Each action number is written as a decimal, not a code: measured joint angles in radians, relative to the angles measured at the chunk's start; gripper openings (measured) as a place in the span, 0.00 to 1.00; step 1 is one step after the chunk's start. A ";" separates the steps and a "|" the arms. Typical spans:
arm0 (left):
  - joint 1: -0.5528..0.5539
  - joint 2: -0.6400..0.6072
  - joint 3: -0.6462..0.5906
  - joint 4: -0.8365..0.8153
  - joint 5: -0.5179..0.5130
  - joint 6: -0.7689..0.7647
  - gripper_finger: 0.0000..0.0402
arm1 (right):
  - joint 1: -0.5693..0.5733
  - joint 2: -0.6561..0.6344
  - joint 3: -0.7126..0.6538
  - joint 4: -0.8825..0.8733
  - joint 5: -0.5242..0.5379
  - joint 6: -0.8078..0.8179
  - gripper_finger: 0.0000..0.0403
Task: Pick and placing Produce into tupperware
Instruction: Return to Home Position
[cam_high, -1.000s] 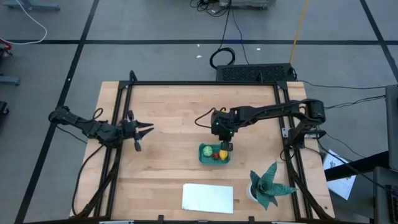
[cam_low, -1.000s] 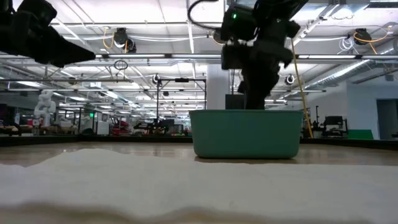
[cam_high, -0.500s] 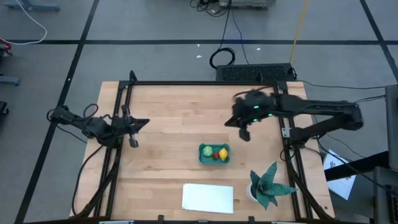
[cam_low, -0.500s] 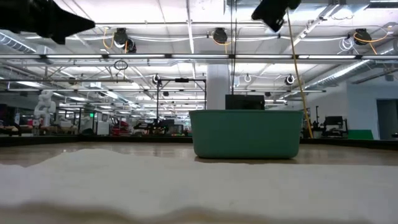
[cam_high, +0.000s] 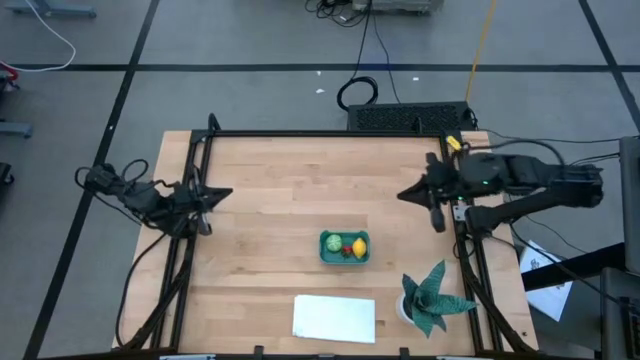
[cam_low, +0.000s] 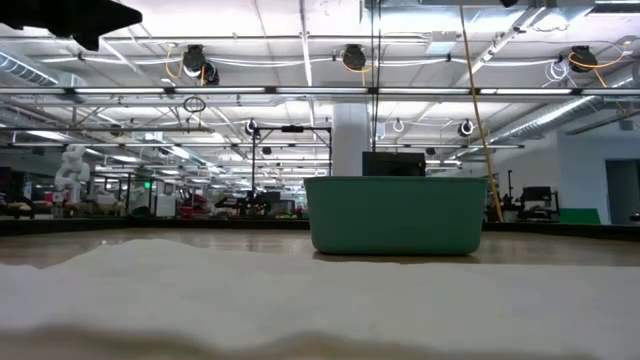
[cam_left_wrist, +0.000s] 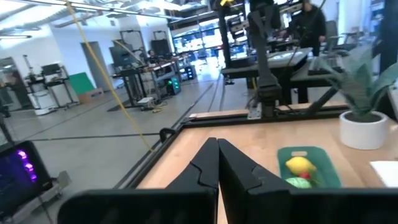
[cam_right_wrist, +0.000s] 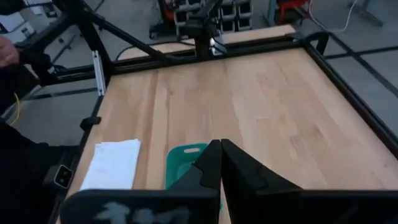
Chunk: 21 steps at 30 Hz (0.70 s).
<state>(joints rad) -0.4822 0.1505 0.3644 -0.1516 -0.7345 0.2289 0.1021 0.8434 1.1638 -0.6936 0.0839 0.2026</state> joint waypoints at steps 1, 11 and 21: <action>-0.011 0.000 0.006 -0.007 0.000 -0.003 0.00 | 0.019 -0.021 -0.012 0.001 0.016 0.005 0.00; -0.091 -0.002 0.044 -0.036 -0.122 0.006 0.00 | 0.057 -0.321 -0.284 0.129 0.123 0.008 0.00; -0.090 -0.020 0.055 -0.036 -0.131 -0.032 0.00 | -0.017 -0.511 -0.362 0.165 0.102 -0.025 0.00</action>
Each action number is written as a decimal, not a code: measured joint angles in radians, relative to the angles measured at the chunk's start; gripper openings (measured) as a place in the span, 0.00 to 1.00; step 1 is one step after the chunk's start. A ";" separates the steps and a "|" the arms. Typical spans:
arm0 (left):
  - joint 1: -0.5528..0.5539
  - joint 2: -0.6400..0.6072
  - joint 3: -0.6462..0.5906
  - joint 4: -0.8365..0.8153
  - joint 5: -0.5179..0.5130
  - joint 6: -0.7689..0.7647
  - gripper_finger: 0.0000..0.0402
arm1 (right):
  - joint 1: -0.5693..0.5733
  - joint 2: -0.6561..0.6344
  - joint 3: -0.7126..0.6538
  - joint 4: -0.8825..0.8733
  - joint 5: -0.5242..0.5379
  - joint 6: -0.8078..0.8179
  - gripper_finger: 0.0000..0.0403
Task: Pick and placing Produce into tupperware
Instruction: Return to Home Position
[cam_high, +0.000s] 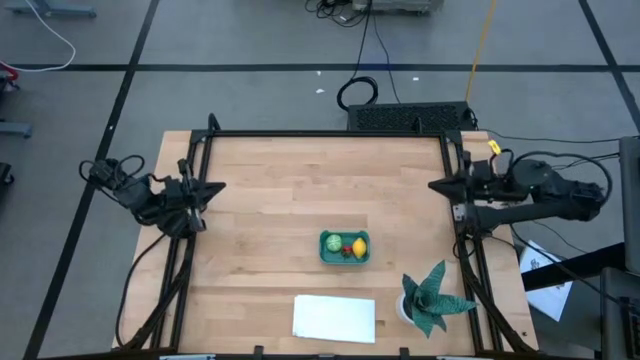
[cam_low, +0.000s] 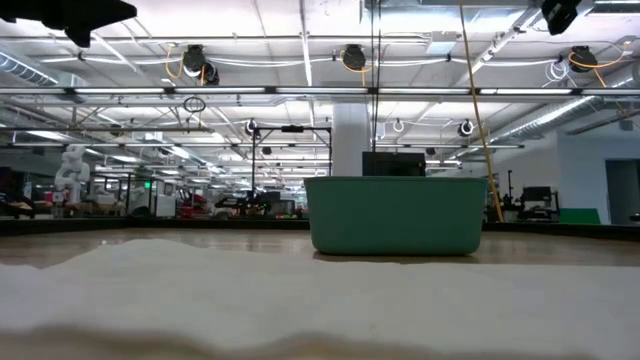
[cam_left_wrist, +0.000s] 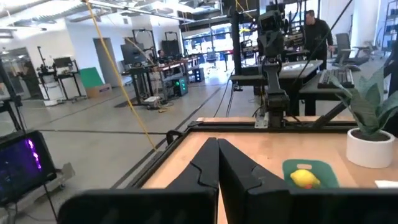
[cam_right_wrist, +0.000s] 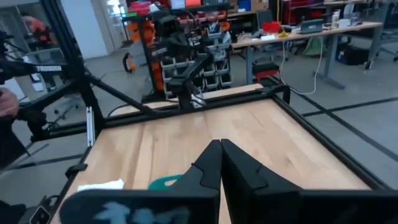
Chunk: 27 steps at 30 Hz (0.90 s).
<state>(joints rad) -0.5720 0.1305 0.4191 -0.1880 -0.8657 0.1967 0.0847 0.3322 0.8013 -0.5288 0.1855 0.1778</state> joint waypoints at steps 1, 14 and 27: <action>0.000 -0.009 0.000 -0.015 -0.004 -0.010 0.00 | 0.000 -0.007 0.000 -0.006 -0.004 0.000 0.00; 0.000 -0.126 0.000 -0.045 -0.068 -0.052 0.00 | 0.000 -0.130 -0.113 0.033 0.048 -0.025 0.00; 0.000 -0.125 -0.042 0.102 0.091 0.079 0.00 | 0.000 -0.300 -0.392 0.312 -0.036 -0.065 0.00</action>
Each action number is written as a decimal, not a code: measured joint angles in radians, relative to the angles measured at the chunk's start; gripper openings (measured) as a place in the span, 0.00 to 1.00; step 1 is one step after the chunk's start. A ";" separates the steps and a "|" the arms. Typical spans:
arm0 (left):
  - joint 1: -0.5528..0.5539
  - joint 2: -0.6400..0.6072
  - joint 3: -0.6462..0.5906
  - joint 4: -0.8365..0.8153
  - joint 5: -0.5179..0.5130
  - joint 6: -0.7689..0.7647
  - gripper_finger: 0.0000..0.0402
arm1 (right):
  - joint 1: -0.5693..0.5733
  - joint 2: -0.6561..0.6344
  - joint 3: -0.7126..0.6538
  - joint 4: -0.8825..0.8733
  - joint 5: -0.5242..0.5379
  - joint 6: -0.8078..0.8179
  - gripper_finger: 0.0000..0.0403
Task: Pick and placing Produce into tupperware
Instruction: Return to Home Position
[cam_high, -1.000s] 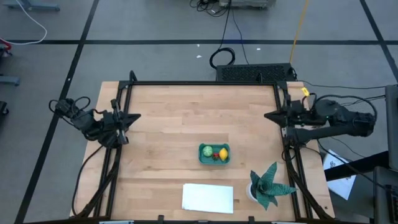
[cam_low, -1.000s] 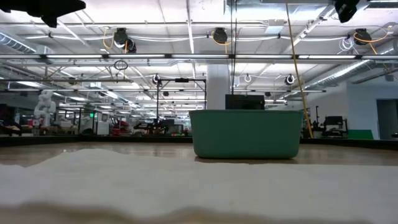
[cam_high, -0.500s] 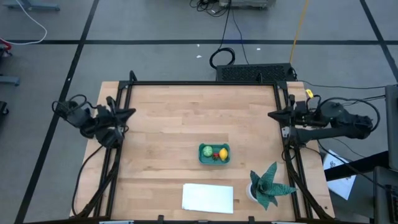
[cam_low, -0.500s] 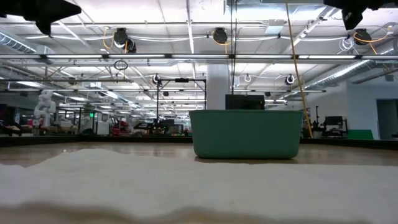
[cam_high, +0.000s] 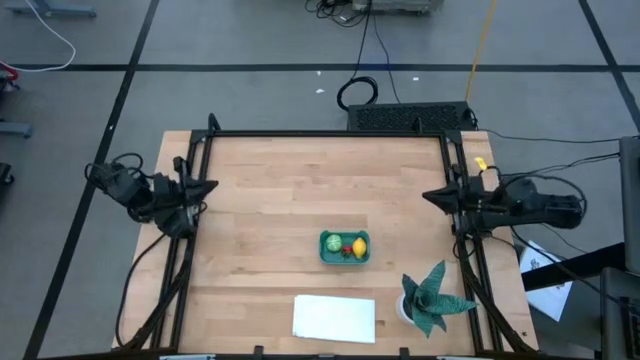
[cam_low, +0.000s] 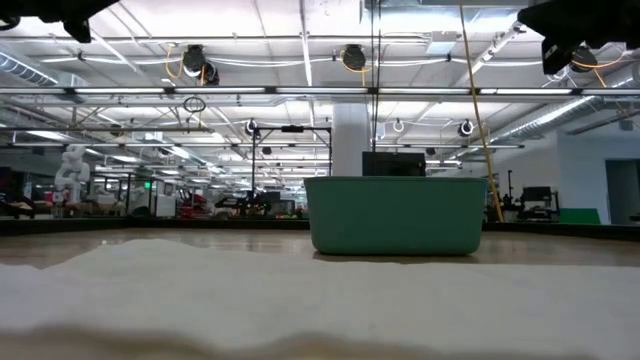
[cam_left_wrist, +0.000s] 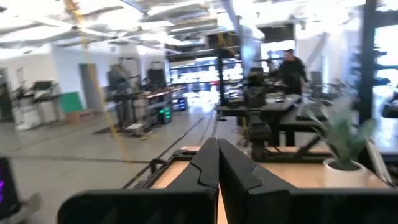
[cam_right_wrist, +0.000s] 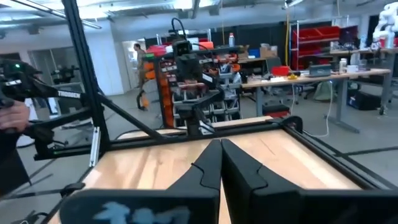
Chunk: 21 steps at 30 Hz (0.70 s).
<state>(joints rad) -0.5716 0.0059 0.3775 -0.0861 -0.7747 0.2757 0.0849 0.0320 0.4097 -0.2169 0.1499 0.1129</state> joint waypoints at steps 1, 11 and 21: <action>0.000 0.000 -0.011 0.009 0.020 0.012 0.00 | 0.000 -0.004 -0.019 0.019 -0.006 -0.002 0.00; 0.047 0.000 -0.066 0.034 0.035 0.037 0.00 | 0.000 -0.006 -0.113 0.200 -0.049 -0.032 0.00; 0.228 0.009 -0.133 0.040 0.126 -0.017 0.00 | 0.000 -0.006 -0.125 0.208 -0.045 -0.039 0.00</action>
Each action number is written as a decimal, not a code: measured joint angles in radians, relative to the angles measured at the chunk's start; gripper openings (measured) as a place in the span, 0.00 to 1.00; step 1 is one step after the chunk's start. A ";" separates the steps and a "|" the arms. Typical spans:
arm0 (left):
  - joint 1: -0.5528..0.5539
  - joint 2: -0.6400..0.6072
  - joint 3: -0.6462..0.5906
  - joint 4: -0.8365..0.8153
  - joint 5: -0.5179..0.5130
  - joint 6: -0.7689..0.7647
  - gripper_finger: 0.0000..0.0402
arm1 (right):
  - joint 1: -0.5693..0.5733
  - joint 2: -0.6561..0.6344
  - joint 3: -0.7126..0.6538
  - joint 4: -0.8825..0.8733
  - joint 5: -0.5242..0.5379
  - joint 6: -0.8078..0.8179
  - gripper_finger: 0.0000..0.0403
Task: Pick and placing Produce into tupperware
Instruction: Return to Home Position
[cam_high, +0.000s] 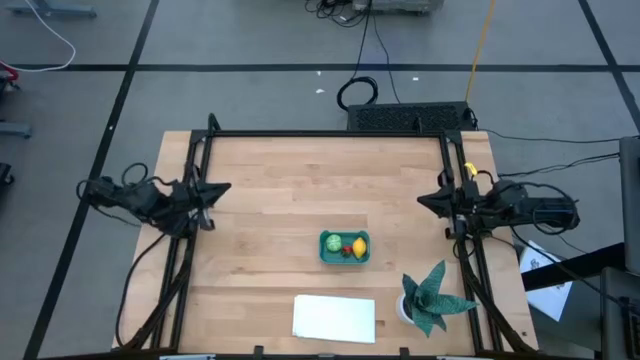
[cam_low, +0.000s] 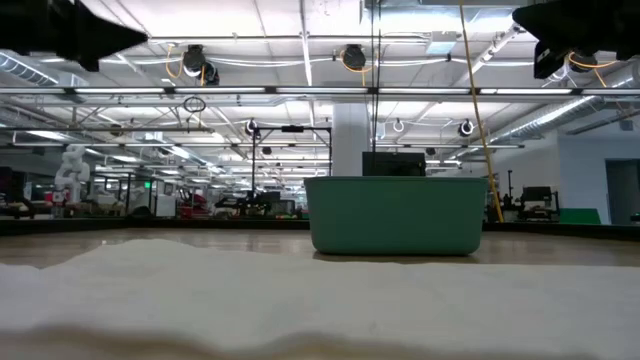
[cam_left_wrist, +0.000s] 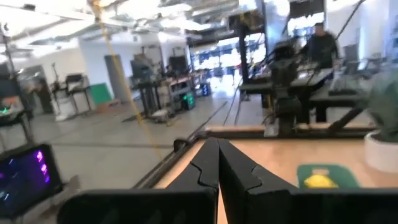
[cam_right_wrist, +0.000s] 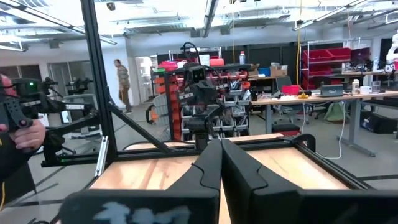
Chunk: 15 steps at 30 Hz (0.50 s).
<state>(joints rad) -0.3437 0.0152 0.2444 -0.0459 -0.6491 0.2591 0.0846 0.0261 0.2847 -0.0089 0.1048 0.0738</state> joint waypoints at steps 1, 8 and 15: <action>0.022 0.003 -0.019 0.000 0.014 -0.017 0.00 | 0.000 0.000 -0.008 0.006 0.001 0.001 0.00; 0.168 0.004 -0.106 0.024 0.217 -0.089 0.00 | -0.001 0.000 -0.067 0.081 0.002 0.035 0.00; 0.251 0.004 -0.112 -0.030 0.359 -0.105 0.00 | -0.001 0.000 -0.103 0.089 -0.001 0.038 0.00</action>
<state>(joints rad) -0.0925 0.0193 0.1324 -0.0758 -0.2899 0.1542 0.0839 0.0261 0.1822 0.0797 0.1040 0.1116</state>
